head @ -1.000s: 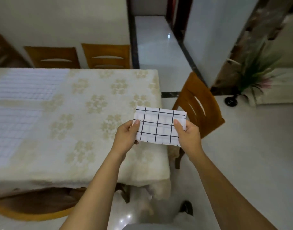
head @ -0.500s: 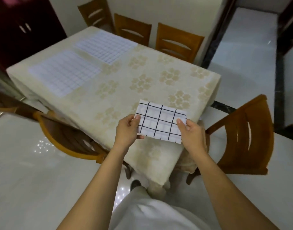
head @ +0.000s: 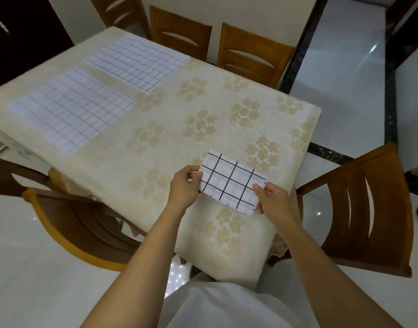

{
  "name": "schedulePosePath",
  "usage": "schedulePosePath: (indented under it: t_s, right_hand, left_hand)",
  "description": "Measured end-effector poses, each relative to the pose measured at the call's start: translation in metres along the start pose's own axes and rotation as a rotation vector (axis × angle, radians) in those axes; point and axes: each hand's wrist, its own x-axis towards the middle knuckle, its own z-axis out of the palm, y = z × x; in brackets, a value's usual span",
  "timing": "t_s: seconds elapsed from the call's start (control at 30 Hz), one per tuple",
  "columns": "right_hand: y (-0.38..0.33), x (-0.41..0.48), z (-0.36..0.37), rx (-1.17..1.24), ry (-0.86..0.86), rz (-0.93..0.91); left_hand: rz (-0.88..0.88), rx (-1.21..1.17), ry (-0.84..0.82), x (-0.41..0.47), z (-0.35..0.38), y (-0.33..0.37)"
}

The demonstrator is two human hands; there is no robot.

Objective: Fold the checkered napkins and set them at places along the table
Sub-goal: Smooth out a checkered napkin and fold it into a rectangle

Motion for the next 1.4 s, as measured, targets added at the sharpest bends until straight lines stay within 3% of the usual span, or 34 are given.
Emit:
schedulePosePath:
  t_s: [0.43, 0.93, 1.4]
  right_hand:
    - [0.085, 0.005, 0.047, -0.114, -0.100, 0.329]
    - [0.103, -0.006, 0.038, -0.301, -0.102, 0.320]
    - [0.113, -0.012, 0.033, -0.138, -0.094, 0.308]
  left_hand:
    - [-0.173, 0.268, -0.108, 0.017, 0.006, -0.080]
    - [-0.084, 0.411, -0.155, 0.016, 0.015, -0.101]
    - [-0.063, 0.389, -0.153, 0.013, 0.013, -0.101]
